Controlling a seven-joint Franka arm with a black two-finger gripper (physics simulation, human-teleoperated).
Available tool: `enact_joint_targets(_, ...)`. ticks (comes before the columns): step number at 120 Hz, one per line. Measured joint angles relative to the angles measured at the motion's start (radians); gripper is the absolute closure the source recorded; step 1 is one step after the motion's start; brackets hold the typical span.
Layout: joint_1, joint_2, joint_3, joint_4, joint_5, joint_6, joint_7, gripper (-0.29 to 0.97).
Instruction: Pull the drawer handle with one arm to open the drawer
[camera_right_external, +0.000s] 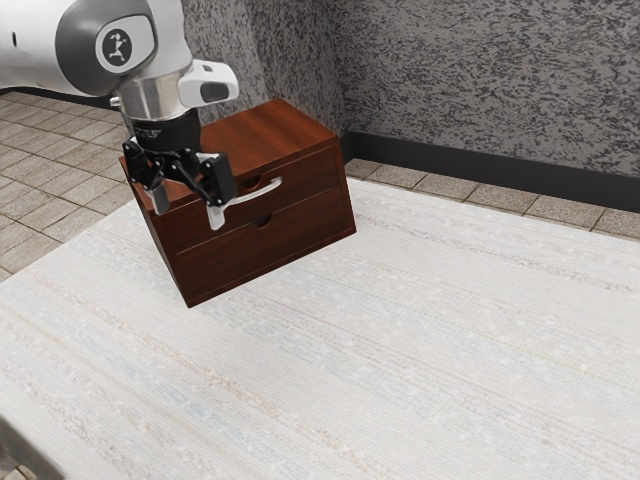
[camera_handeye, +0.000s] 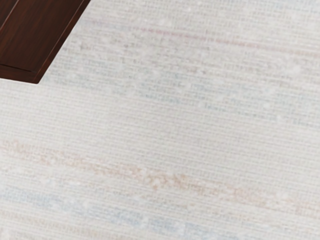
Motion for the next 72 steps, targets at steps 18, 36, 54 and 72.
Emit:
enact_joint_targets(18,-0.003,-0.001,0.008,0.026,-0.011,-0.006,0.0,0.0)
enact_joint_targets(36,-0.003,0.002,0.061,0.324,-0.07,-0.018,-0.001,0.0)
enact_joint_targets(54,-0.058,0.0,0.064,0.352,-0.092,-0.013,-0.002,0.0)
enact_joint_targets(72,-0.055,0.0,0.064,0.353,-0.099,-0.004,-0.003,0.0)
